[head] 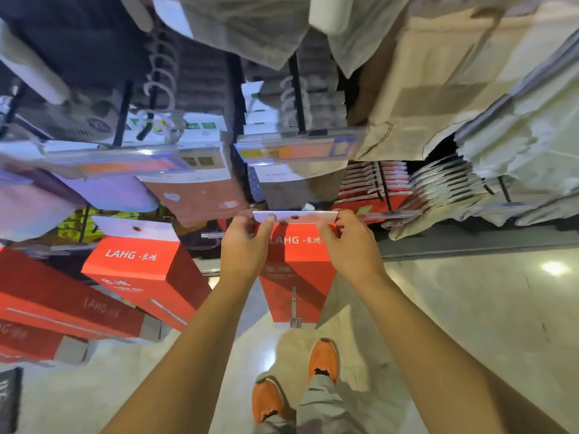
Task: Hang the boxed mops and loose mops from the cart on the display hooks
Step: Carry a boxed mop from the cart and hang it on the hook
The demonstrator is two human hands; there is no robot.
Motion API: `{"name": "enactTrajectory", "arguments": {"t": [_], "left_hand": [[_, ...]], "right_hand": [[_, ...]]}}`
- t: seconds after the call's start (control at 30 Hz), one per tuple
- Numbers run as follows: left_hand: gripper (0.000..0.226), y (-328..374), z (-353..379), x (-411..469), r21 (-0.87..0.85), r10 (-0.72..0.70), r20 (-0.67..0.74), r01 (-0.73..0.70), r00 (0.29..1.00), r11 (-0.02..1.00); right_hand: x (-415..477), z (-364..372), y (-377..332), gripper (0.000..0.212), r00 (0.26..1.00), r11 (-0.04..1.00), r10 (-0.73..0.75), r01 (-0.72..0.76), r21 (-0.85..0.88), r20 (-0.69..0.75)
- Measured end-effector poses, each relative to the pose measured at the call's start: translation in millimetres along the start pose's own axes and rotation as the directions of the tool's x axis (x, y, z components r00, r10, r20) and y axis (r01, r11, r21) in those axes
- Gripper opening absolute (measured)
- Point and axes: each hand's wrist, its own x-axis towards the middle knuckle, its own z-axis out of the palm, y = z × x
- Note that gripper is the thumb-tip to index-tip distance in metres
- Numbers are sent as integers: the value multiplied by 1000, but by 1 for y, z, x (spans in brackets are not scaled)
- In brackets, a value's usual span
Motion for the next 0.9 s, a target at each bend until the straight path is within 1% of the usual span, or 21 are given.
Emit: {"name": "enactTrajectory", "arguments": {"t": [0.1,0.17,0.27,0.33,0.47,0.57,0.6,0.63,0.7,0.77,0.9], "left_hand": [[22,-6,0,-3,-31,14,2,-14,1000,999],[18,-9,-1,-11,-26,43,17,-42,999,999],[6,-14,-3,-26,-125,28,34,-23,999,992],[3,-19,-4,-37,-196,18,46,-9,999,981],[1,-31,-8,-66,-302,-18,98,47,995,952],[3,-36,-13,-94,-325,-10,152,59,988,944],[4,-36,-15,-104,-330,-9,162,62,987,942],[4,-34,-17,-115,-327,-1,173,59,985,943],[4,-28,-22,-138,-306,14,194,47,981,951],[6,-16,-30,-160,-317,33,214,38,976,948],[7,26,-51,-202,-320,118,276,-25,954,947]], "right_hand": [[-1,3,7,21,999,999,-7,8,39,-31],[-8,4,12,21,1000,998,8,-7,57,-21],[-24,7,20,16,1000,992,26,-25,122,-11],[-38,9,23,14,999,984,37,-34,177,-16],[-77,11,30,14,996,969,72,-55,243,-62],[-115,8,36,5,985,949,117,-75,305,-123],[-129,6,39,11,982,948,128,-81,309,-138],[-143,3,41,13,977,938,148,-89,334,-155],[-170,-5,43,4,967,909,183,-99,404,-176],[-198,-19,41,13,956,883,210,-95,460,-207],[-250,-61,23,12,925,859,229,-46,510,-302]]}}
